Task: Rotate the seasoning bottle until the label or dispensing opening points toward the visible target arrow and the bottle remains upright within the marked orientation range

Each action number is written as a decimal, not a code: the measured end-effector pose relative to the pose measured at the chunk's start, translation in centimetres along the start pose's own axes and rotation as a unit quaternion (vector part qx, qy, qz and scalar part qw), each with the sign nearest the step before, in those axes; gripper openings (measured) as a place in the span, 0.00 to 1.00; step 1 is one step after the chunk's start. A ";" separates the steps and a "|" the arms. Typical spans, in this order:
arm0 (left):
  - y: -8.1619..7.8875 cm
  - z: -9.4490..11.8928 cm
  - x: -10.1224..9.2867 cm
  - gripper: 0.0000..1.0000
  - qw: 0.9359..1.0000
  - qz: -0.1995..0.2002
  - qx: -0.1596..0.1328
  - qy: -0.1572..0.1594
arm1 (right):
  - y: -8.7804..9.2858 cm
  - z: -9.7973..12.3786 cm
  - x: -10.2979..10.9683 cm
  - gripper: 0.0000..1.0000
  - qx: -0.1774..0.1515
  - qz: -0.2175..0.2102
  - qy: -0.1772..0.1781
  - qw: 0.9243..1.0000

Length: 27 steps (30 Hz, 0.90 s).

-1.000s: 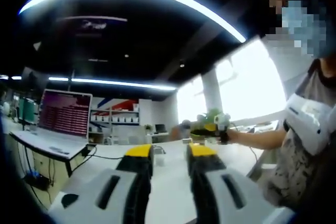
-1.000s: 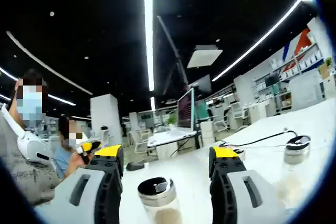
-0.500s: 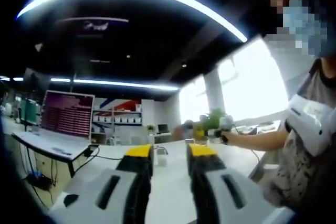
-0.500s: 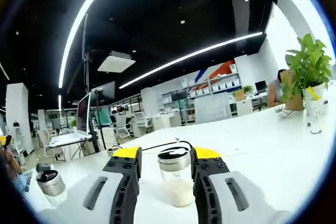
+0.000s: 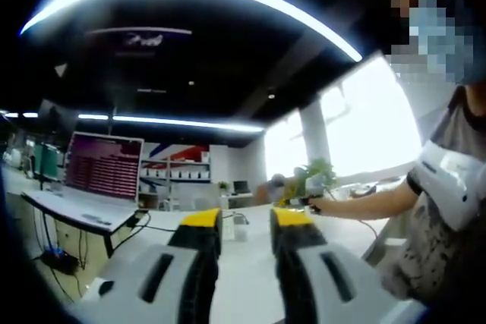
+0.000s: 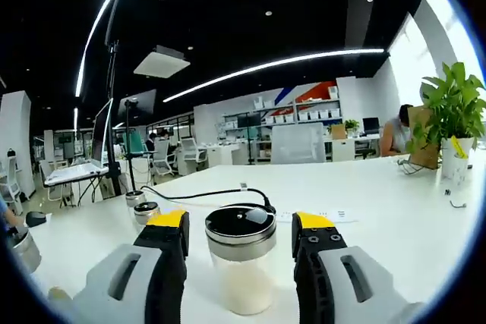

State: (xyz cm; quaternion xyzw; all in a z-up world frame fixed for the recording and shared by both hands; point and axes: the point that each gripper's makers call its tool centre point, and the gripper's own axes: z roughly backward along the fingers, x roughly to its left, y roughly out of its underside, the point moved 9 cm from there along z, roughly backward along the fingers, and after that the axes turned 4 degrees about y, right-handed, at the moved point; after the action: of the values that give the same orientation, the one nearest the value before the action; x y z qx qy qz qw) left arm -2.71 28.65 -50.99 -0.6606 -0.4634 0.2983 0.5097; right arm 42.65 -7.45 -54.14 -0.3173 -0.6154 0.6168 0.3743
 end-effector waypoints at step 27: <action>0.9 -1.2 0.1 0.27 1.000 0.008 0.015 0.009 | -0.4 6.1 2.4 0.38 0.000 0.033 -0.048 0.998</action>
State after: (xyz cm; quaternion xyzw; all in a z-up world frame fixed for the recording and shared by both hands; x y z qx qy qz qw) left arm -1.33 28.26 -51.48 -0.6593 -0.4492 0.3037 0.5209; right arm 36.18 -8.59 -53.29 -0.3072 -0.6221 0.6431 0.3241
